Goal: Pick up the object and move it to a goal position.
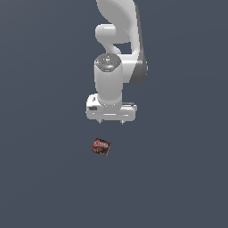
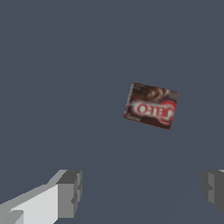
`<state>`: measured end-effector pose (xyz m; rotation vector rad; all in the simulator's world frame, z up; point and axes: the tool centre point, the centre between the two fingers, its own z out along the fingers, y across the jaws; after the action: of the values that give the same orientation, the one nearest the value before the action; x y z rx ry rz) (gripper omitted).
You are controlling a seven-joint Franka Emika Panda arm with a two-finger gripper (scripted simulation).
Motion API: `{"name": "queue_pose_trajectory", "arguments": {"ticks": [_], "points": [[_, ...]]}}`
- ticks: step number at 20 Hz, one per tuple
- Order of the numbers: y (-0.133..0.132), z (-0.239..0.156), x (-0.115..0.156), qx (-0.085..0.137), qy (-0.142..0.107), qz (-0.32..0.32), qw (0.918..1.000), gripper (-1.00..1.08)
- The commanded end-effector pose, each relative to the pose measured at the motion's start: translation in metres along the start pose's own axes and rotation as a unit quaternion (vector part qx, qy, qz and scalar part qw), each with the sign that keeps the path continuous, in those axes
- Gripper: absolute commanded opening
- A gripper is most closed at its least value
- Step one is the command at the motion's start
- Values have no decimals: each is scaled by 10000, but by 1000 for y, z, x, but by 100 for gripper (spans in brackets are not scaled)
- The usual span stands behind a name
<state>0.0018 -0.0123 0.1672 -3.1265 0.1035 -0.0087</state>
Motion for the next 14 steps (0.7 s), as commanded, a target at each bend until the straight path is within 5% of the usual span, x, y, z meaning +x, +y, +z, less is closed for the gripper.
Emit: {"name": "queue_pose_trajectory", "arguments": {"ticks": [1, 14], "points": [[0, 0, 0, 0, 0, 0, 10000, 100], [2, -16, 10, -118, 190, -240, 9995, 100]]}}
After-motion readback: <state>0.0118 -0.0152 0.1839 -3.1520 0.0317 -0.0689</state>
